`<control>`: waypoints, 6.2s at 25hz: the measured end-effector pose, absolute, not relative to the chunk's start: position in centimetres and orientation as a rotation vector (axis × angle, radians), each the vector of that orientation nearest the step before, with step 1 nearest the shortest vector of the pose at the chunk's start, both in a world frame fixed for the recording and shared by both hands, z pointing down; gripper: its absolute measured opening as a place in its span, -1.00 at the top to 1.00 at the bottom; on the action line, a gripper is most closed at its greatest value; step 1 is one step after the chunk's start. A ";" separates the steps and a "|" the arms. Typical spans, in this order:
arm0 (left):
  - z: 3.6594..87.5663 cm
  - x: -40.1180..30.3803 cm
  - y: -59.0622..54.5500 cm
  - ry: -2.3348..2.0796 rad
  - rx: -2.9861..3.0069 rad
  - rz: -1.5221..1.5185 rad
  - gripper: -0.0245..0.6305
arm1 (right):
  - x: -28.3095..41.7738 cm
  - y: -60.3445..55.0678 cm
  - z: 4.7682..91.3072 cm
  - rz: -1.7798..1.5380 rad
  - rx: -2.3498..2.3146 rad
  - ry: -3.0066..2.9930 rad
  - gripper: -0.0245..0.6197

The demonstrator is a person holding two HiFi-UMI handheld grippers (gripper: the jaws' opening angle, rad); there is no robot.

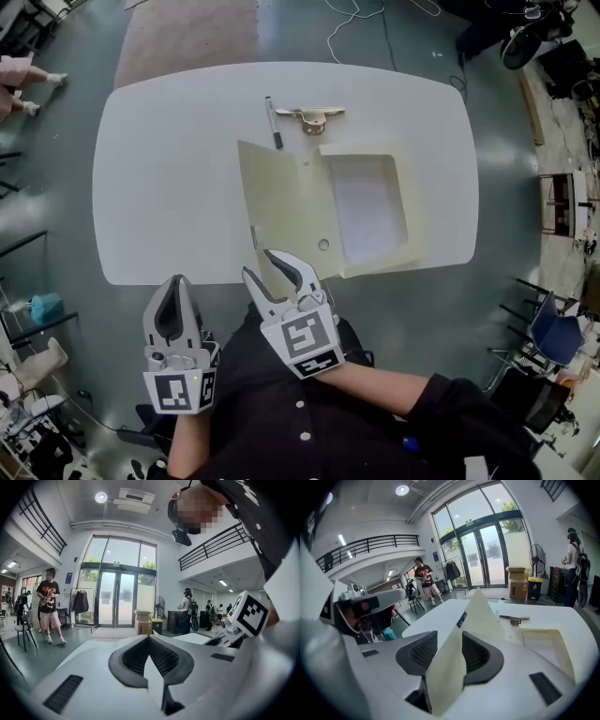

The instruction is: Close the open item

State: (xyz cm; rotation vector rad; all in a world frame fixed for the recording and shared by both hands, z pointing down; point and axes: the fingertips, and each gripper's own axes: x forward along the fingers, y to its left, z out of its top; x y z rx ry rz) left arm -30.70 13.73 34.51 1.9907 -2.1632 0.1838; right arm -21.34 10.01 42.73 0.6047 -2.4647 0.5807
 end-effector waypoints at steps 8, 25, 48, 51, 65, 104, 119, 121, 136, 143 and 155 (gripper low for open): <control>33.8 -28.1 11.4 -2.110 2.080 0.193 0.88 | -13.4 6.5 40.6 0.676 0.614 -2.484 0.72; 32.6 -21.7 7.8 -1.960 2.224 0.272 0.88 | 1.6 -2.4 42.0 1.100 0.727 -2.514 0.80; 38.2 -7.1 0.2 -1.467 2.416 0.324 0.88 | 12.8 -9.7 53.3 1.184 0.703 -2.363 0.76; 39.5 -5.0 -0.6 -1.389 2.457 0.344 0.88 | 12.8 -9.8 53.8 1.182 0.719 -2.325 0.75; 46.0 -2.1 -1.5 -1.256 2.380 0.446 0.88 | 12.7 -10.0 55.7 0.961 0.807 -2.059 0.69; 43.6 -6.9 -1.0 -1.360 2.369 0.418 0.88 | 10.6 -9.5 54.9 0.461 0.683 -1.997 0.84; 43.3 -7.7 -0.1 -1.381 2.362 0.413 0.88 | 8.0 -12.4 54.3 0.160 0.714 -2.089 0.84; 43.2 -7.8 -0.2 -1.385 2.368 0.410 0.88 | 8.1 -12.5 55.0 0.126 0.700 -2.063 0.84; 44.3 -7.5 -0.5 -1.363 2.353 0.442 0.88 | 8.9 -13.0 56.8 -0.017 0.722 -1.984 0.85; 43.2 -7.6 -0.9 -1.373 2.372 0.418 0.88 | 8.9 -13.7 54.2 0.151 0.908 -2.110 0.85; 42.7 -7.8 -0.9 -1.380 2.376 0.401 0.88 | 5.2 -9.3 52.8 0.040 0.851 -2.161 0.84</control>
